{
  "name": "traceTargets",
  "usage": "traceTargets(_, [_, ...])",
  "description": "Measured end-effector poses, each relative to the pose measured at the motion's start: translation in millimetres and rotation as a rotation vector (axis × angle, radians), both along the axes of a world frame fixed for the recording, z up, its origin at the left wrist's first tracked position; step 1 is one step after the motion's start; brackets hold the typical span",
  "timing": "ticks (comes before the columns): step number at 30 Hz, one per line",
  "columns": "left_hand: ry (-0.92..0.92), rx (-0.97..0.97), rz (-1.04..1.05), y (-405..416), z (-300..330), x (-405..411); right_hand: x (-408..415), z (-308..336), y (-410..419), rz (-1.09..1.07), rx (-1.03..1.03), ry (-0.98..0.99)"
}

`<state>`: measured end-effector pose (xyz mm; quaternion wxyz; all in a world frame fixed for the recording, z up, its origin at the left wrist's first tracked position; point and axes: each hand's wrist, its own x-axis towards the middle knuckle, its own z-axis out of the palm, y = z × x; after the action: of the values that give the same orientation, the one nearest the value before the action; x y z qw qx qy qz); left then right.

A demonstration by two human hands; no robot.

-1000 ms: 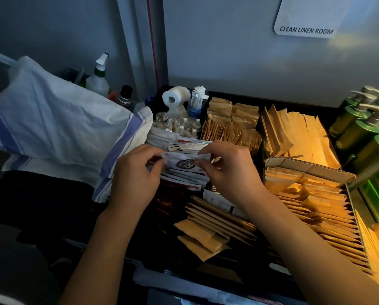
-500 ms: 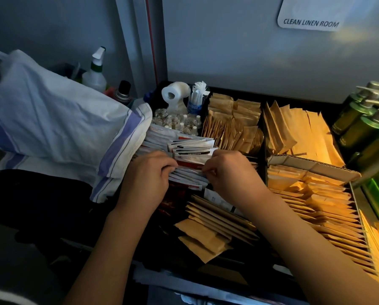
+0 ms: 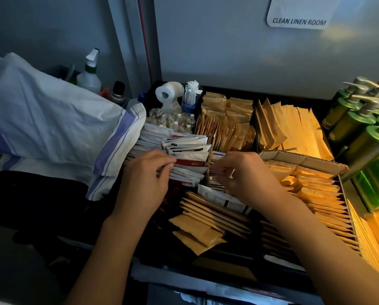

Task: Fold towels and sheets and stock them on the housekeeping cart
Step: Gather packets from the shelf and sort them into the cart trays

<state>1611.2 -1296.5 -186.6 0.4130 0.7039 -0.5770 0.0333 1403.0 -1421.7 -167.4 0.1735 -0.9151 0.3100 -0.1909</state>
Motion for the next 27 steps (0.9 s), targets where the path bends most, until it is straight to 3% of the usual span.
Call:
traceTargets(5, [0.065,0.031,-0.155,6,3,-25,-31,2,8,-0.004,0.041,0.064])
traceTargets(12, [0.022,0.177,-0.258,-1,-4,-53,-41,-11,12,0.046,-0.027,0.309])
traceTargets(20, [-0.055,0.065,-0.249,-7,0,-68,-60,10,20,0.049,-0.104,0.007])
traceTargets(27, [-0.121,-0.235,-0.215,-7,4,-69,-75,4,10,-0.078,0.131,-0.031])
